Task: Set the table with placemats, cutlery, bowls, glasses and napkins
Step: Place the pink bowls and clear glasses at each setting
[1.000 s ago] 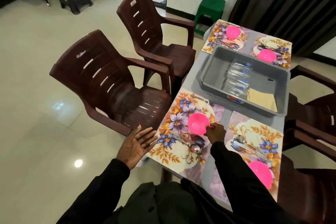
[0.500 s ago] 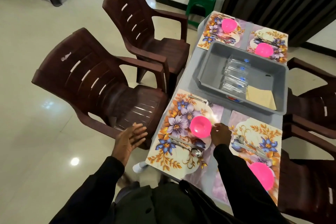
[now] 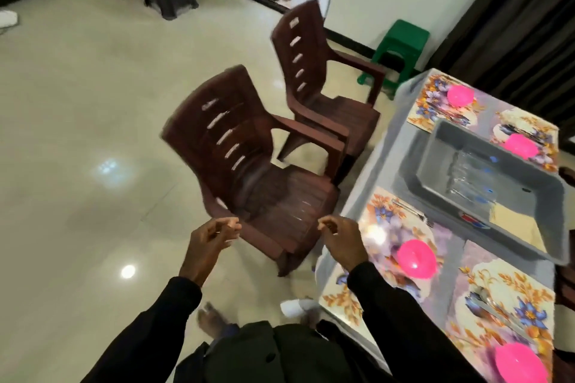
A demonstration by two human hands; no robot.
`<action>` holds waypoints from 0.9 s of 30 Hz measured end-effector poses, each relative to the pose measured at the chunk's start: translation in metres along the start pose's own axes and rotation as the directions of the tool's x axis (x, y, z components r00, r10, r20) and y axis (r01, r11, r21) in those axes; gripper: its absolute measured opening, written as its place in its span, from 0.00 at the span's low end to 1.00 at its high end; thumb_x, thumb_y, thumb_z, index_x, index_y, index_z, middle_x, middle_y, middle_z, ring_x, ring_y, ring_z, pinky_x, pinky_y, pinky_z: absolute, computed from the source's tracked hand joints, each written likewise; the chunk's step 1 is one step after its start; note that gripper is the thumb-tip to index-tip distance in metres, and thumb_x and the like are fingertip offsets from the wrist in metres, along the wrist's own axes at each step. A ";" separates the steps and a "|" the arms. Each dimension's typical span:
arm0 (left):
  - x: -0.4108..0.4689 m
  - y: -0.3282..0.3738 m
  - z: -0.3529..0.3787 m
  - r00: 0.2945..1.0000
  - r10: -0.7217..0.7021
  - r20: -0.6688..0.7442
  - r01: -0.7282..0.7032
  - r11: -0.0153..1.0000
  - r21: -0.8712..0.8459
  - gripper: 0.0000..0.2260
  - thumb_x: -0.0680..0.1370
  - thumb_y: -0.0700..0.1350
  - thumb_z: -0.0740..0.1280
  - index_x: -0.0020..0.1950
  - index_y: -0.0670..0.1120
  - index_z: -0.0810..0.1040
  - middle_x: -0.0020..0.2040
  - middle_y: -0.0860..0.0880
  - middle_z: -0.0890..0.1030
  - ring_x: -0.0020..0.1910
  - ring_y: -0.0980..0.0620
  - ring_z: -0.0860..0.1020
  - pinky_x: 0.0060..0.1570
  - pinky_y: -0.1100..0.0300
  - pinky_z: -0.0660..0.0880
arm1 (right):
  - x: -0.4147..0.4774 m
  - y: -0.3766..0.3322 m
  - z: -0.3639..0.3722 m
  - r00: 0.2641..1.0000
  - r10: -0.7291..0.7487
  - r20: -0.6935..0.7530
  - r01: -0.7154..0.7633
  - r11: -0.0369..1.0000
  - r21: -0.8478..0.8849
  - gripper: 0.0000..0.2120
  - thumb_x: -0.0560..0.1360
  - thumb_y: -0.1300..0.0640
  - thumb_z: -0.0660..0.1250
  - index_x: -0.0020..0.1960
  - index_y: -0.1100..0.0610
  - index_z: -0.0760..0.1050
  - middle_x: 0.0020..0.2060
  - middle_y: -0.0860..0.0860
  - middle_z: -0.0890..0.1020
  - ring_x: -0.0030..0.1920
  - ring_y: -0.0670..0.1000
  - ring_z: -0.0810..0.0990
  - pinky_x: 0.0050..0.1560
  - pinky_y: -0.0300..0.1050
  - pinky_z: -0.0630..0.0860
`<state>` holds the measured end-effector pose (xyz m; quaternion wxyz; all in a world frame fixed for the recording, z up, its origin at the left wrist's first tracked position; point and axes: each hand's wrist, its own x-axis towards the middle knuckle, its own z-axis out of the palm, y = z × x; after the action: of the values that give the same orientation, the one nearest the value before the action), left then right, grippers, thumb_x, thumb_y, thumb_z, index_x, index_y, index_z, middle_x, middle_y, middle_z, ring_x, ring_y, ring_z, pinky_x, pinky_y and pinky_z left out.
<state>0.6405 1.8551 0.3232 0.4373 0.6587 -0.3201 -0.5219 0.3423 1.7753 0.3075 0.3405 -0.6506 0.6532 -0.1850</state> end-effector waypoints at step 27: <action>0.104 0.029 -0.408 0.858 0.378 -0.348 0.059 0.601 0.797 0.19 0.78 0.63 0.60 0.56 0.52 0.82 0.52 0.57 0.83 0.52 0.53 0.82 0.48 0.56 0.77 | 0.163 -0.413 0.313 0.666 -0.533 0.522 0.689 0.707 -0.157 0.14 0.84 0.48 0.60 0.65 0.52 0.77 0.56 0.47 0.82 0.55 0.47 0.80 0.56 0.45 0.77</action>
<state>1.0625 1.8508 0.3375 0.2164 0.8577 -0.4548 -0.1034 0.8681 1.6437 0.3381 0.2762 -0.9064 0.3189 -0.0221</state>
